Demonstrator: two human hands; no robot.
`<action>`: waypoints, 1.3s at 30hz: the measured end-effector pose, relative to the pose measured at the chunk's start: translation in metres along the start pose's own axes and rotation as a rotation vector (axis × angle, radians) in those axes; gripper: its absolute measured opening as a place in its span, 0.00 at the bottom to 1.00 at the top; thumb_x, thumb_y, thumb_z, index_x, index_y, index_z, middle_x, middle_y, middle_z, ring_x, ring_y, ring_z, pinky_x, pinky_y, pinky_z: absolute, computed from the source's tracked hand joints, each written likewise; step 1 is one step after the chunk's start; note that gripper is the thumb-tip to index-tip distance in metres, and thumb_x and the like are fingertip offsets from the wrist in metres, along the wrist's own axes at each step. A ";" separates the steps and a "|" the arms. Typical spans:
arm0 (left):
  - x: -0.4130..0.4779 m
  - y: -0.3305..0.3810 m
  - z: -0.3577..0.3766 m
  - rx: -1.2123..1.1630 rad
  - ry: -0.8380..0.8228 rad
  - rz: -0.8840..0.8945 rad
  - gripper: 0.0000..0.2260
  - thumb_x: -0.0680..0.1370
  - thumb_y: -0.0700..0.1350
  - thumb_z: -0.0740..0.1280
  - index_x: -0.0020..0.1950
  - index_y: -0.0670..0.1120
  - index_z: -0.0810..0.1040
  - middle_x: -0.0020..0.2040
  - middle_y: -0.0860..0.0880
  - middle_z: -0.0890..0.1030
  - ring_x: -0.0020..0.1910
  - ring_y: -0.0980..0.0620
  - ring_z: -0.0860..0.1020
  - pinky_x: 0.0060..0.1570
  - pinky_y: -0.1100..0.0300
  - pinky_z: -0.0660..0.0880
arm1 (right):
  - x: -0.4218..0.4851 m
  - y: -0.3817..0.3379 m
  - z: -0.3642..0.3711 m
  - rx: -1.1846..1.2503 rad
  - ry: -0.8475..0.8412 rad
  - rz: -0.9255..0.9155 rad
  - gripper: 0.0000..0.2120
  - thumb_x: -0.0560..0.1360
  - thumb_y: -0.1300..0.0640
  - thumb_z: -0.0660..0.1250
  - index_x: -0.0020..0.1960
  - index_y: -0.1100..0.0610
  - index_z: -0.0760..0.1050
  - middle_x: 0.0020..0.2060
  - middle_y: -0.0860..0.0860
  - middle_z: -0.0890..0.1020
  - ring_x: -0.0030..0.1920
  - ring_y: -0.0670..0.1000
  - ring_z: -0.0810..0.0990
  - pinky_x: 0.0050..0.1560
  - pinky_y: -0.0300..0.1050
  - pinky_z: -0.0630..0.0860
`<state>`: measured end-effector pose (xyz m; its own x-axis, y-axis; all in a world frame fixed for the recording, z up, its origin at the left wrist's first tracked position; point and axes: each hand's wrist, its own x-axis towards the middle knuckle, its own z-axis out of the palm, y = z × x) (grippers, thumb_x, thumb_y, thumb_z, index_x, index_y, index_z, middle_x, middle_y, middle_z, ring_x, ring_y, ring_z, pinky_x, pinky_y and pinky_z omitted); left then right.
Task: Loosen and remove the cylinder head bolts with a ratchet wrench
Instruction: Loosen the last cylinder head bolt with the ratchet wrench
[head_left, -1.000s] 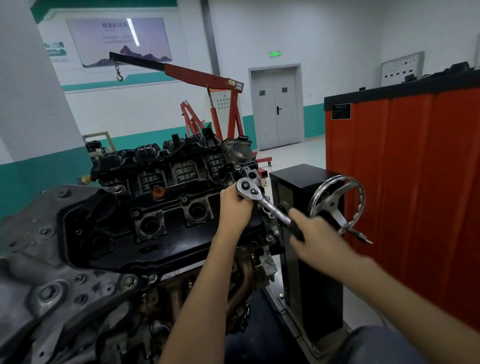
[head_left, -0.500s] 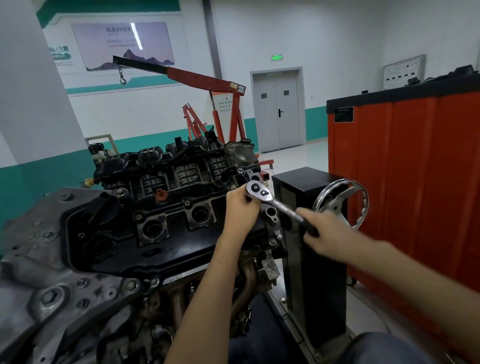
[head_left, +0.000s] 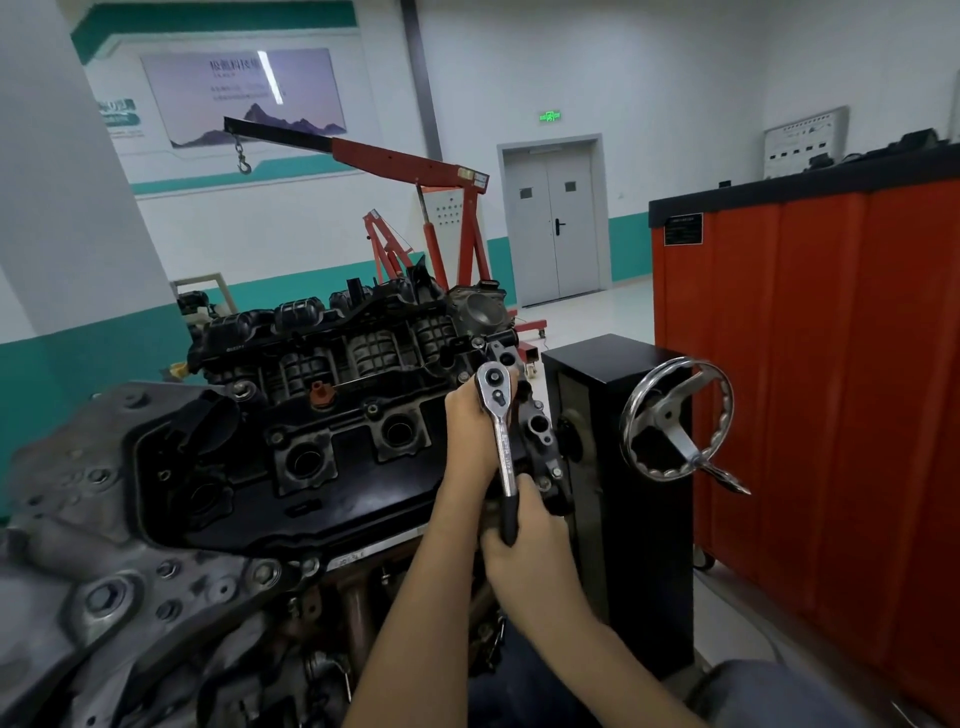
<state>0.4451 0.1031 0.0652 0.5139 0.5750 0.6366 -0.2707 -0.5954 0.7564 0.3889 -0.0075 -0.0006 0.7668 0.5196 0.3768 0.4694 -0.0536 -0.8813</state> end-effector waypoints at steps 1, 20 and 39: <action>0.000 0.001 -0.001 -0.006 -0.006 -0.003 0.22 0.78 0.37 0.67 0.29 0.50 0.61 0.28 0.54 0.63 0.30 0.60 0.60 0.31 0.64 0.59 | 0.002 0.000 -0.005 -0.009 -0.014 0.001 0.15 0.72 0.64 0.62 0.58 0.57 0.69 0.32 0.53 0.72 0.27 0.46 0.70 0.27 0.39 0.68; -0.001 0.003 0.002 -0.018 0.014 -0.013 0.23 0.77 0.35 0.67 0.28 0.51 0.62 0.25 0.57 0.65 0.30 0.61 0.61 0.31 0.64 0.60 | -0.002 0.000 -0.012 -0.039 0.032 -0.036 0.09 0.72 0.65 0.63 0.48 0.53 0.68 0.31 0.55 0.75 0.27 0.48 0.73 0.26 0.43 0.69; -0.004 0.001 0.000 0.001 -0.042 0.042 0.22 0.75 0.32 0.64 0.26 0.51 0.65 0.22 0.57 0.70 0.24 0.63 0.65 0.27 0.70 0.61 | 0.017 0.015 -0.081 -0.286 -0.107 -0.121 0.10 0.73 0.64 0.65 0.46 0.52 0.67 0.30 0.51 0.74 0.26 0.43 0.72 0.25 0.40 0.70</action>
<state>0.4430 0.0999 0.0634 0.5357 0.5260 0.6606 -0.2918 -0.6188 0.7294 0.4447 -0.0686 0.0160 0.6548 0.6225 0.4287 0.6700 -0.2156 -0.7103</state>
